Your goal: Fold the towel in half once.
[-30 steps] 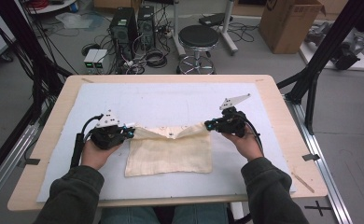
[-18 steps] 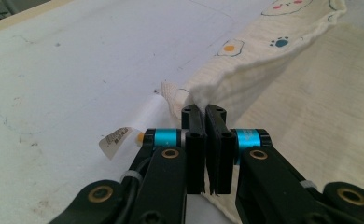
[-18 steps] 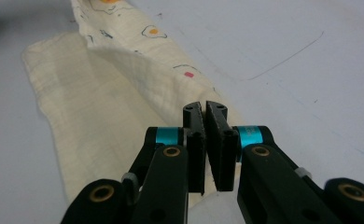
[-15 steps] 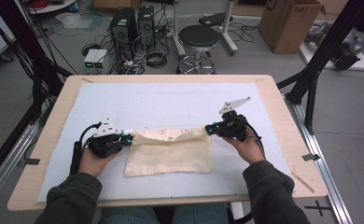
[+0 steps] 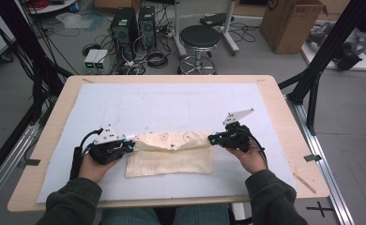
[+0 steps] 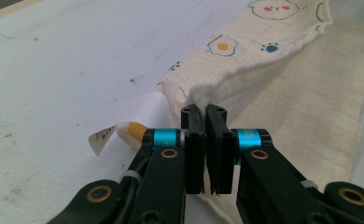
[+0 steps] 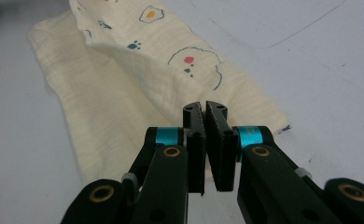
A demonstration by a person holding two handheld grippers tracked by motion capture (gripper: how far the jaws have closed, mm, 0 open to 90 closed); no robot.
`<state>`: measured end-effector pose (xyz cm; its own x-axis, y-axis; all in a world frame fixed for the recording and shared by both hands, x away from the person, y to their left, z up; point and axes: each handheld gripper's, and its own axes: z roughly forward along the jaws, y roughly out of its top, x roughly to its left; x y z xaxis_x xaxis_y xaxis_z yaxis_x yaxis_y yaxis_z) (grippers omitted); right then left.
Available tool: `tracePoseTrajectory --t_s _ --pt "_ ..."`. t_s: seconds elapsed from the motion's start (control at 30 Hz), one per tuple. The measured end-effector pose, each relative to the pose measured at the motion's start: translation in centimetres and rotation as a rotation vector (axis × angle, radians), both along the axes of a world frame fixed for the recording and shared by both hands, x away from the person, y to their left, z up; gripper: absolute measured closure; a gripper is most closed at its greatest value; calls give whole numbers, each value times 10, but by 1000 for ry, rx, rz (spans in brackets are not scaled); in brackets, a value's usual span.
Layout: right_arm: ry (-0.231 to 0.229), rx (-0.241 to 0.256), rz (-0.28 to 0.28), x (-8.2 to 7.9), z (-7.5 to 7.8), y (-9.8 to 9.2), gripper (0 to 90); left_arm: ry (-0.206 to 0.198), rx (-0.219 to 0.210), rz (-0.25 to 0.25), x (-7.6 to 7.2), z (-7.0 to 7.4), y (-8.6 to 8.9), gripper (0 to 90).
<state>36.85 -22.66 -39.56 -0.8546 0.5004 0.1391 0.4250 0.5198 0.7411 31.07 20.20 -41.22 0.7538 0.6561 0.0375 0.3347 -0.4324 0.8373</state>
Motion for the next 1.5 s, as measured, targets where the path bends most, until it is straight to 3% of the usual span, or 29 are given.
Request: tracePoseTrajectory --t_s 0.37,1.13,1.5 --pt "-14 -5 18 -16 -5 1 865 6 -1 1 -15 -7 4 852" --pt "-36 -41 53 -41 -12 3 862 2 45 -49 -39 -14 5 854" --pt "-15 -56 70 -48 -20 5 852 3 43 -61 -47 -16 8 829"
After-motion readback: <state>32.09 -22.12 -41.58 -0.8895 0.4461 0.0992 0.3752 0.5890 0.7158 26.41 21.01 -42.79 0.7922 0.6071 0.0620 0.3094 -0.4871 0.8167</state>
